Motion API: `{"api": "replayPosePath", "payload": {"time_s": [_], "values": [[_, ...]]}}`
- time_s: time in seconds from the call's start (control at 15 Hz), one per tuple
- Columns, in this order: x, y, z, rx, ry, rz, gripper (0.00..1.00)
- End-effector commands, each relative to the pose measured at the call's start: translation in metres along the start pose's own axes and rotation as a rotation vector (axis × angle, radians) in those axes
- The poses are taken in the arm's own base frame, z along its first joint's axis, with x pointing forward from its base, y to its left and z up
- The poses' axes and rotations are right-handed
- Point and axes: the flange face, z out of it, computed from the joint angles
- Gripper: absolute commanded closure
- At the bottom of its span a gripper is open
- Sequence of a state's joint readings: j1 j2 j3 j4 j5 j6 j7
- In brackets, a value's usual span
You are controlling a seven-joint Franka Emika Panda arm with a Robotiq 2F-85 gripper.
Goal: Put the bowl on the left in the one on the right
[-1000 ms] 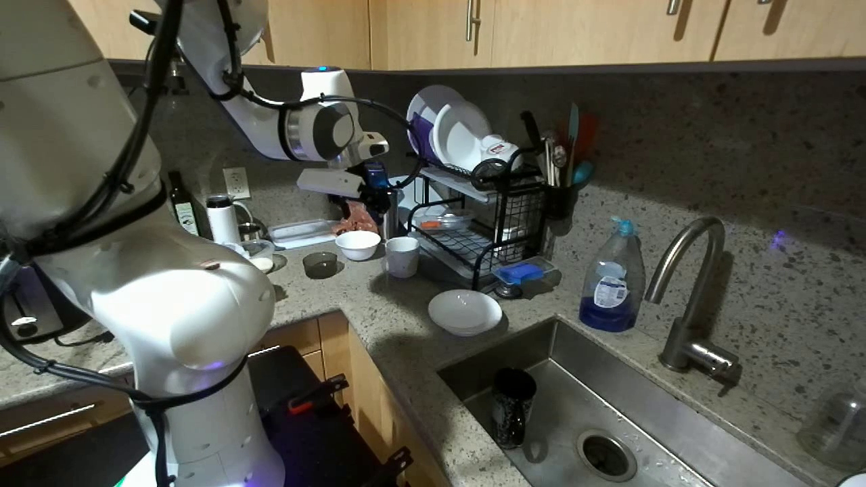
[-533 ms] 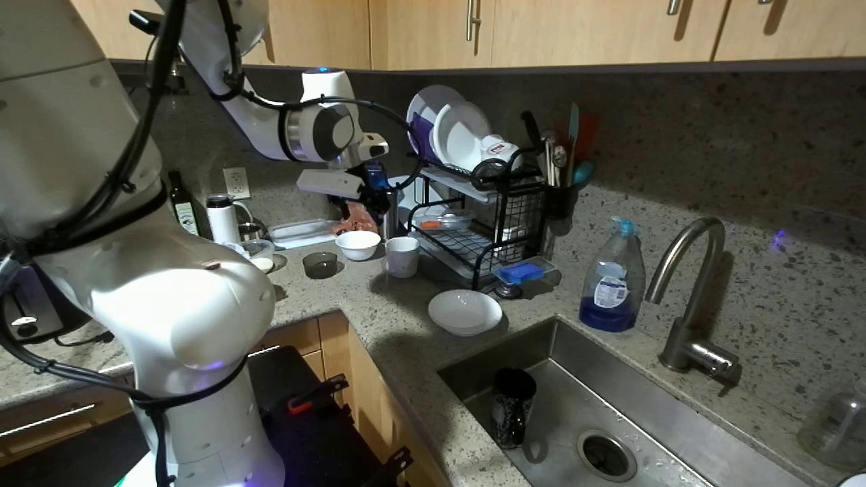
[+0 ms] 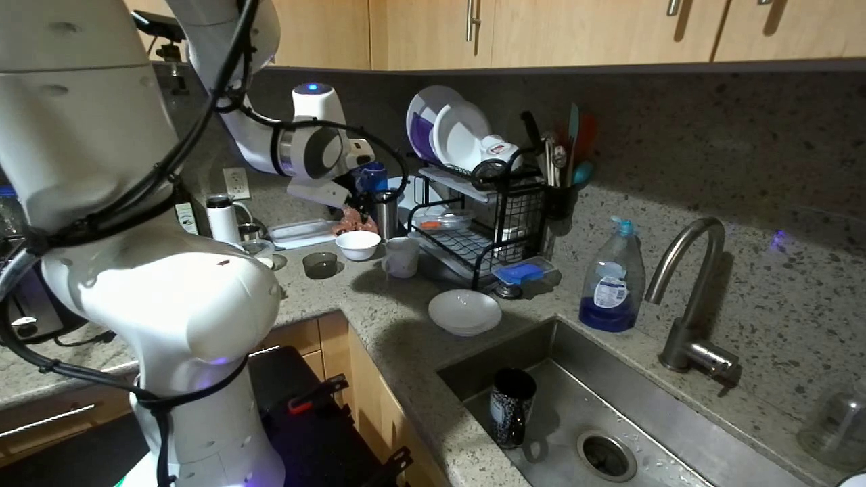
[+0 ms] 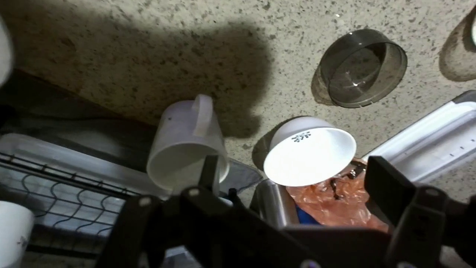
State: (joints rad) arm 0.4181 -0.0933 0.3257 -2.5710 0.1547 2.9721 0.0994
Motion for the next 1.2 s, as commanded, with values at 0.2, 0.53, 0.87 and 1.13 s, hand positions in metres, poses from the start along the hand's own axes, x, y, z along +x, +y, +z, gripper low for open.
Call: {"api": "replayPosePath", "payload": {"time_s": [0.2, 0.53, 0.87, 1.13], "values": [[0.044, -0.051, 0.060, 0.108, 0.011, -0.034, 0.00], [0.079, -0.064, 0.097, 0.130, -0.005, 0.027, 0.00], [0.101, -0.066, 0.132, 0.097, 0.028, 0.087, 0.00], [0.109, -0.066, 0.160, 0.050, 0.036, 0.136, 0.00]]}}
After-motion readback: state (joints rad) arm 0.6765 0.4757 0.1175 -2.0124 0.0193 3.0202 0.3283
